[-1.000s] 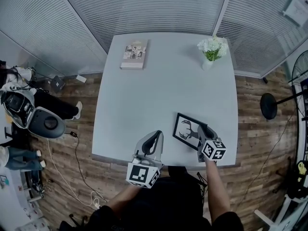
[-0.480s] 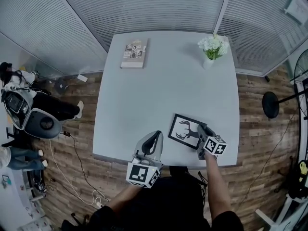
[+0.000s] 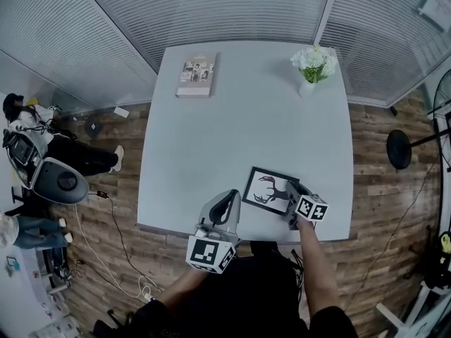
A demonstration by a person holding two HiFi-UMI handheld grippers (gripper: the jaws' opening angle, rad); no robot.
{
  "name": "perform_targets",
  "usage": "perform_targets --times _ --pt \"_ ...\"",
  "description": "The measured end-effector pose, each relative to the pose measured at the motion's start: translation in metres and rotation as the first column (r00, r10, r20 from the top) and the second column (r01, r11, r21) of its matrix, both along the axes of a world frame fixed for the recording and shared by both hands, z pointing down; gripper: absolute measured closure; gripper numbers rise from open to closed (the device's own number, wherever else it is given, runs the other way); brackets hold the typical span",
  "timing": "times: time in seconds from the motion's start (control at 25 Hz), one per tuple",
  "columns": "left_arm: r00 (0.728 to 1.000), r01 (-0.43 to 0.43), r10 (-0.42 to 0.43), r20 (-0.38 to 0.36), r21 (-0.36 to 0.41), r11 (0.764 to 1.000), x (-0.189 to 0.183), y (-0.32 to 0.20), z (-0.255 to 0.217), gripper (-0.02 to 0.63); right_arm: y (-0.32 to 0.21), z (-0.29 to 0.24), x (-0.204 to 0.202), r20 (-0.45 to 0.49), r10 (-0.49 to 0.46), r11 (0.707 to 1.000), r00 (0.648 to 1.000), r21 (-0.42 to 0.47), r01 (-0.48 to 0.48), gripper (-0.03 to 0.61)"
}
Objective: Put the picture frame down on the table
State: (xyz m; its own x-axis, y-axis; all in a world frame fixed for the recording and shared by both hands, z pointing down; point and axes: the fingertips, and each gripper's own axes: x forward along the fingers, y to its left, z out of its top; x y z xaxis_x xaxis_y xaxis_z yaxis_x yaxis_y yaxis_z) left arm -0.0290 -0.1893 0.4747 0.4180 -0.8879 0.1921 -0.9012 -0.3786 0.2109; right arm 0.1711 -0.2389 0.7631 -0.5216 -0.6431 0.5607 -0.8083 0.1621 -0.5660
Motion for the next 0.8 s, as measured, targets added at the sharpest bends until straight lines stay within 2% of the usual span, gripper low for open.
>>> perform_targets --times 0.24,0.52,0.68,0.8 --pt "1.0 0.009 -0.009 -0.007 -0.004 1.0 -0.001 0.0 0.001 0.591 -0.001 0.009 0.003 -0.033 0.016 1.0 0.999 -0.022 -0.017 0.449" --pt "1.0 0.006 -0.006 -0.003 -0.004 1.0 0.001 0.004 0.001 0.592 0.002 0.016 0.01 -0.131 0.01 0.999 0.991 -0.03 -0.014 0.412" --pt "1.0 0.011 -0.011 -0.002 -0.005 1.0 -0.001 0.004 0.001 0.591 0.004 0.025 0.01 -0.212 -0.031 0.998 0.977 -0.055 0.02 0.4" --pt "1.0 0.011 -0.011 -0.002 -0.009 1.0 -0.001 0.003 0.003 0.591 0.007 0.037 0.007 -0.213 -0.049 0.995 0.976 -0.098 0.028 0.399"
